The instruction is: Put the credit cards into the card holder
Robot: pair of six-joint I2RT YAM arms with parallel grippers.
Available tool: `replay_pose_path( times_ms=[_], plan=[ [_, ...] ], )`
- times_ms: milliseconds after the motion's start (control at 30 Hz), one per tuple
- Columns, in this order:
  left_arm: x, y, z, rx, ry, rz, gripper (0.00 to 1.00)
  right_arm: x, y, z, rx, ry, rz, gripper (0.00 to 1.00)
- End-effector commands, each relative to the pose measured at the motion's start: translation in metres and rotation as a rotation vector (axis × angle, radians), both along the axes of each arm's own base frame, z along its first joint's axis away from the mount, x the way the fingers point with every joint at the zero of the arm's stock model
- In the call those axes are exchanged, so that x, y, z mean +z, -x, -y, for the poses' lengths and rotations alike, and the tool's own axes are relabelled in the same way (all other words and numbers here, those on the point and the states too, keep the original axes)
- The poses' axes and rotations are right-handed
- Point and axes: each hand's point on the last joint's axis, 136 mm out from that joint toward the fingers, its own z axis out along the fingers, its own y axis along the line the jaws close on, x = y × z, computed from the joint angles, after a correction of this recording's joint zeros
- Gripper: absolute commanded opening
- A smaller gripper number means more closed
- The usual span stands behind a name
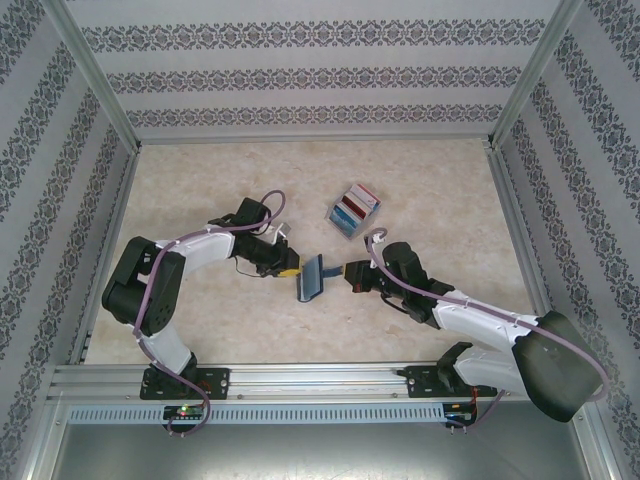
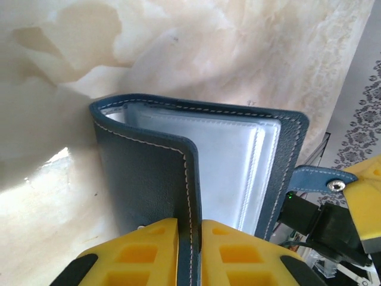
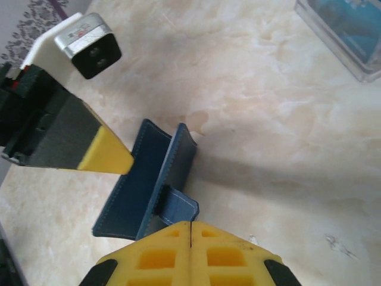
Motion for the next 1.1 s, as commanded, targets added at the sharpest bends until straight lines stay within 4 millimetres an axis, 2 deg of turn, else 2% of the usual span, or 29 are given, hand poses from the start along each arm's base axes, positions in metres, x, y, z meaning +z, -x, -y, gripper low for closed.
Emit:
replay_pose_path(
  times_ms=[0,67,133,200,333,467,567,667,733,833,933,1000,1067],
  plan=[
    [-0.042,0.021,-0.029,-0.005,-0.198,-0.084,0.17,-0.02,0.0,0.021,-0.072,0.083,-0.041,0.05],
    [-0.042,0.022,-0.031,-0.001,-0.207,-0.081,0.18,-0.029,0.0,0.028,-0.089,0.123,-0.072,0.07],
    [-0.041,0.022,-0.032,0.003,-0.211,-0.071,0.22,-0.038,0.002,0.033,-0.083,0.174,-0.1,0.17],
    [-0.042,0.022,-0.034,0.001,-0.223,-0.073,0.29,-0.047,0.004,0.035,-0.073,0.226,-0.127,0.2],
    [-0.043,0.023,-0.036,0.013,-0.233,-0.076,0.33,-0.049,0.001,0.037,-0.082,0.279,-0.149,0.3],
    [-0.043,0.025,-0.037,0.02,-0.237,-0.085,0.33,-0.038,-0.005,0.043,-0.129,0.351,-0.089,0.4],
    [-0.043,0.024,-0.038,0.032,-0.237,-0.078,0.33,-0.024,-0.007,0.04,-0.129,0.352,-0.053,0.44],
    [-0.041,0.024,-0.038,0.032,-0.237,-0.074,0.33,-0.011,-0.008,0.037,-0.119,0.378,-0.007,0.43],
    [-0.039,0.023,-0.036,0.038,-0.224,-0.071,0.31,0.001,-0.007,0.036,-0.121,0.483,0.064,0.42],
    [-0.037,0.021,-0.033,0.039,-0.203,-0.065,0.27,0.016,-0.005,0.022,-0.099,0.567,0.154,0.44],
    [-0.033,0.02,-0.032,0.041,-0.2,-0.065,0.22,0.025,-0.006,0.0,-0.054,0.494,0.148,0.49],
    [-0.029,0.019,-0.031,0.047,-0.188,-0.055,0.18,0.034,0.001,-0.03,0.057,0.379,0.157,0.6],
    [-0.025,0.019,-0.03,0.046,-0.181,-0.05,0.16,0.035,0.008,-0.05,0.138,0.293,0.131,0.68]
  ],
)
